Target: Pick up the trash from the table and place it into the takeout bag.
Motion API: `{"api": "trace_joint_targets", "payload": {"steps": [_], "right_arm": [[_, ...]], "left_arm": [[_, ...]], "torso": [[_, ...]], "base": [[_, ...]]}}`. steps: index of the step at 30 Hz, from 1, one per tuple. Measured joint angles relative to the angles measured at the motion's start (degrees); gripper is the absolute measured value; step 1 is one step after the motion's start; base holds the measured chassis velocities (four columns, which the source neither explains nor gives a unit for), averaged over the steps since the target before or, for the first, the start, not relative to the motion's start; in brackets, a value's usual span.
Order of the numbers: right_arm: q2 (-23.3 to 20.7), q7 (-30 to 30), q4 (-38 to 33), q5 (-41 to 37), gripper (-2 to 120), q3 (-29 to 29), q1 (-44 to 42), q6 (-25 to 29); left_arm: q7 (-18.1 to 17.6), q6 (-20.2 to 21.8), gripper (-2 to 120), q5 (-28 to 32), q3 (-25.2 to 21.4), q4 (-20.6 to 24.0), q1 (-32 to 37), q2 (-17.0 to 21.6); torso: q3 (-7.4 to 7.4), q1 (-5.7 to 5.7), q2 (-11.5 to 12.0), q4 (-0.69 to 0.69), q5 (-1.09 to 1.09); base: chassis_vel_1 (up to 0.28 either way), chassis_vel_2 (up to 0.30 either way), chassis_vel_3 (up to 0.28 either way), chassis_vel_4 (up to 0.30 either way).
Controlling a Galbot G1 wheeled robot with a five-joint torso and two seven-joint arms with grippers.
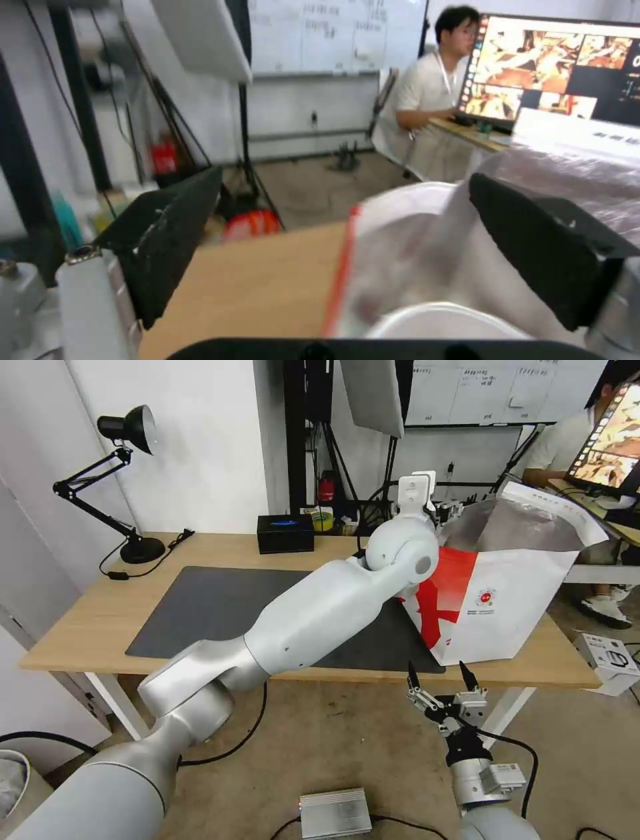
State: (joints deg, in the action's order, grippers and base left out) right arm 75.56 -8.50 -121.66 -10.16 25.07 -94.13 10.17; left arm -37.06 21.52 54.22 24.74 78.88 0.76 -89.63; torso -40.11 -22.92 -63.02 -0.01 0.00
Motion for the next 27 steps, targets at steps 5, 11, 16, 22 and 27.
{"api": "trace_joint_targets", "payload": {"steps": [5,11,16,22,27], "right_arm": [[0.0,0.0,0.0,0.0,100,0.0,0.0,0.0],[0.0,0.0,0.0,0.0,100,0.0,0.0,0.0],[0.0,0.0,0.0,0.0,100,0.0,0.0,0.0],[0.0,0.0,0.0,0.0,100,0.0,0.0,0.0],[0.0,0.0,0.0,0.0,100,0.0,0.0,0.0]], "left_arm": [[7.8,-1.8,100,-9.4,-0.7,3.6,3.8,6.9],[11.9,-2.3,100,-12.4,-4.1,9.1,8.5,14.5],[17.7,-1.7,100,-14.9,-9.2,14.8,14.3,23.1],[20.9,-1.8,100,-19.2,-19.4,21.9,26.5,30.2],[23.0,-2.2,100,-21.6,-26.9,25.5,35.1,32.1]], "torso": [[0.0,0.0,0.0,0.02,0.01],[0.0,0.0,0.0,0.01,0.03],[0.0,0.0,0.0,0.04,0.03],[0.01,0.0,0.0,0.01,0.02],[0.01,0.0,0.0,0.02,0.04]], "base": [[0.0,0.0,0.0,0.0],[0.0,0.0,0.0,0.0],[0.0,0.0,0.0,0.0],[0.0,0.0,0.0,0.0],[0.0,0.0,0.0,0.0]]}}
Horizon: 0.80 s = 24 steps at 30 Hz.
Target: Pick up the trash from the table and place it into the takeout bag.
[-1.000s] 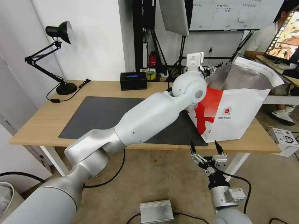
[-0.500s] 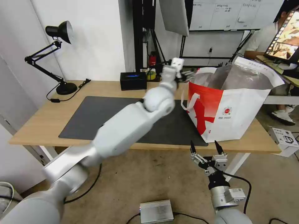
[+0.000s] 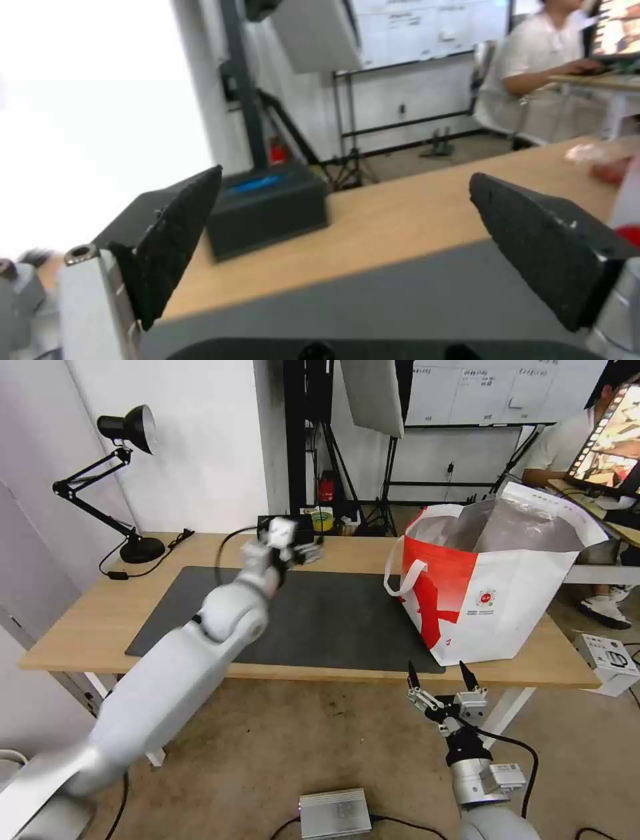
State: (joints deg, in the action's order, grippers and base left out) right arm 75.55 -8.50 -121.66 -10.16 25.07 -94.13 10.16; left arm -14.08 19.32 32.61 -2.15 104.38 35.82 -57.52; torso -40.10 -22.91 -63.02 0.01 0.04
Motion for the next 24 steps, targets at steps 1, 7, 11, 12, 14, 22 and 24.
{"api": "trace_joint_targets", "payload": {"steps": [1,7,11,12,14,22,24], "right_arm": [[0.0,0.0,0.0,0.0,100,0.0,0.0,0.0],[0.0,0.0,0.0,0.0,100,0.0,0.0,0.0],[0.0,0.0,0.0,0.0,100,0.0,0.0,0.0],[0.0,0.0,0.0,0.0,100,0.0,0.0,0.0],[0.0,0.0,0.0,0.0,100,0.0,0.0,0.0],[0.0,0.0,0.0,0.0,100,0.0,0.0,0.0],[0.0,0.0,0.0,0.0,100,0.0,0.0,0.0]], "left_arm": [[0.5,-0.5,100,-0.5,-2.2,1.2,2.9,0.9],[2.7,-2.5,100,-2.8,-11.5,6.4,15.8,2.5],[5.2,-4.2,100,-7.0,-17.0,9.1,22.1,1.5],[5.2,-4.2,100,-7.0,-17.0,9.1,22.1,1.5],[5.9,-4.5,100,-8.2,-20.1,11.0,25.4,0.2],[8.0,-7.4,100,-14.0,-25.3,15.2,36.2,-5.3],[8.3,-8.1,100,-15.1,-25.7,15.6,38.1,-6.2]], "torso": [[0.0,0.0,0.0,0.0,-0.03],[0.0,0.0,0.0,0.0,-0.02],[0.0,0.0,0.0,0.0,-0.03],[0.0,0.0,0.0,0.0,-0.03],[0.0,0.0,0.0,-0.02,-0.05],[0.0,0.0,0.0,-0.01,-0.05],[0.0,0.0,0.0,-0.02,-0.05]], "base": [[0.0,0.0,0.0,0.0],[0.0,0.0,0.0,0.0],[0.0,0.0,0.0,0.0],[0.0,0.0,0.0,0.0],[0.0,0.0,0.0,0.0],[0.0,0.0,0.0,0.0],[0.0,0.0,0.0,0.0]]}}
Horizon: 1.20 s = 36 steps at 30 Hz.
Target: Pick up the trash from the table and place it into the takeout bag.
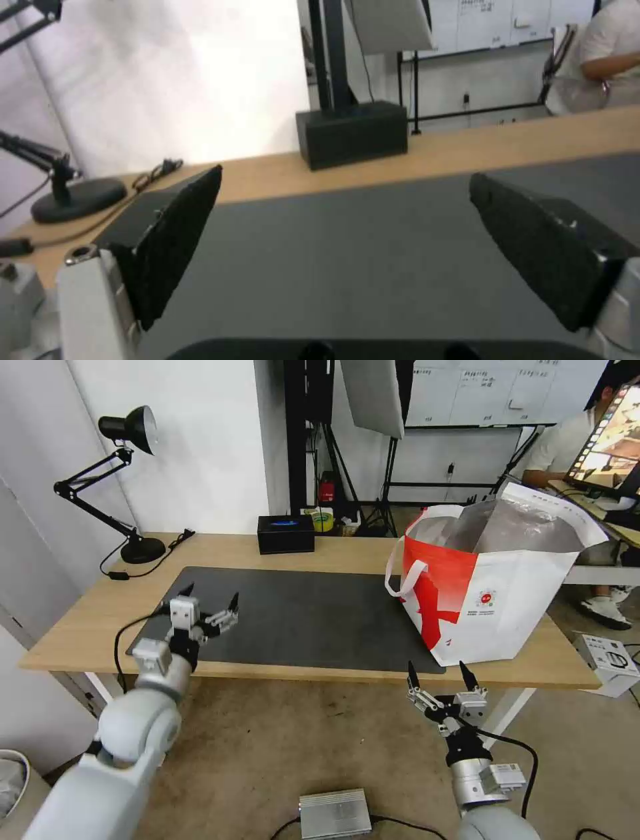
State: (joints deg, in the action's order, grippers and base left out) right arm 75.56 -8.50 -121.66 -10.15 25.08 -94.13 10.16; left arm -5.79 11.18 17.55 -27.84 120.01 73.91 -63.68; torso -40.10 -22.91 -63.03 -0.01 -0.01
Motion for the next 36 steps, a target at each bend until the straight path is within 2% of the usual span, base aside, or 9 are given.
{"api": "trace_joint_targets", "payload": {"steps": [3,6,15,22,36], "right_arm": [[0.0,0.0,0.0,0.0,100,0.0,0.0,0.0],[0.0,0.0,0.0,0.0,100,0.0,0.0,0.0],[0.0,0.0,0.0,0.0,100,0.0,0.0,0.0],[0.0,0.0,0.0,0.0,100,0.0,0.0,0.0],[0.0,0.0,0.0,0.0,100,0.0,0.0,0.0]], "left_arm": [[1.9,-2.6,100,-4.2,-1.3,1.1,5.8,-2.9],[2.7,-4.5,100,-5.6,-2.0,1.7,8.5,-4.2],[3.2,-7.1,100,-5.3,-2.7,3.6,13.5,-6.7],[3.1,-9.0,100,-5.3,-2.5,3.7,15.1,-7.8],[3.0,-10.5,100,-4.8,-2.4,1.5,14.6,-7.3]], "torso": [[0.0,0.0,0.0,0.01,0.01],[0.0,0.0,0.0,0.01,0.01],[-0.01,-0.01,0.0,0.0,0.0],[-0.01,0.0,0.0,0.0,0.01],[-0.01,-0.01,0.0,0.0,0.01]], "base": [[0.0,0.0,0.0,0.0],[0.0,0.0,0.0,0.0],[0.0,0.0,0.0,0.0],[0.0,0.0,0.0,0.0],[0.0,0.0,0.0,0.0]]}}
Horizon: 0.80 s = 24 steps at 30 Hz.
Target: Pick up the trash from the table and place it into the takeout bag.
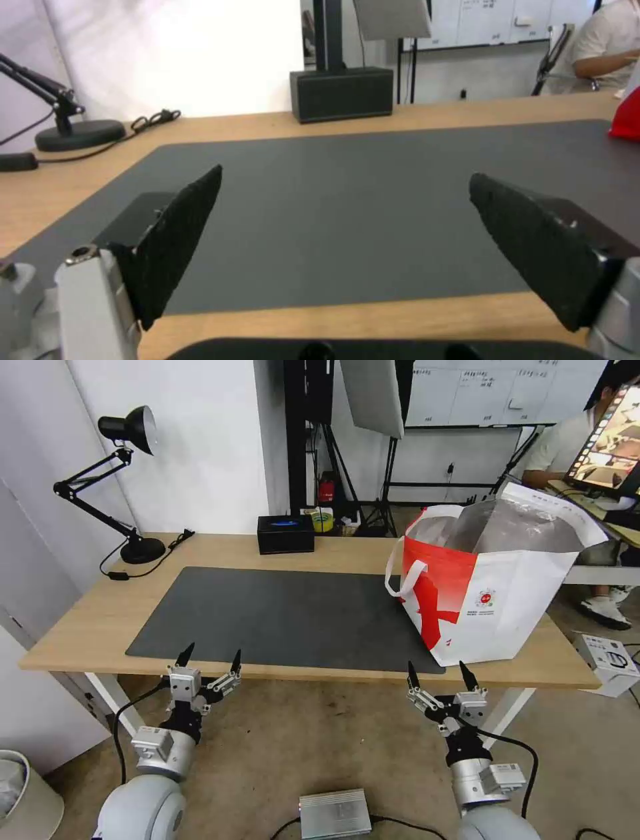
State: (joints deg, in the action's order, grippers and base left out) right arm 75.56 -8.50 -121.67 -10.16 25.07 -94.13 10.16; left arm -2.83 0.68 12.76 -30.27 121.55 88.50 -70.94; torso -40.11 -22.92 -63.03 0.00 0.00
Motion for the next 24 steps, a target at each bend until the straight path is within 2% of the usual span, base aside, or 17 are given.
{"api": "trace_joint_targets", "payload": {"steps": [24], "right_arm": [[0.0,0.0,0.0,0.0,100,0.0,0.0,0.0]], "left_arm": [[0.0,-0.7,100,-0.9,0.2,-1.0,-0.3,0.2]], "torso": [[0.0,0.0,0.0,0.0,0.0]], "base": [[0.0,0.0,0.0,0.0]]}}
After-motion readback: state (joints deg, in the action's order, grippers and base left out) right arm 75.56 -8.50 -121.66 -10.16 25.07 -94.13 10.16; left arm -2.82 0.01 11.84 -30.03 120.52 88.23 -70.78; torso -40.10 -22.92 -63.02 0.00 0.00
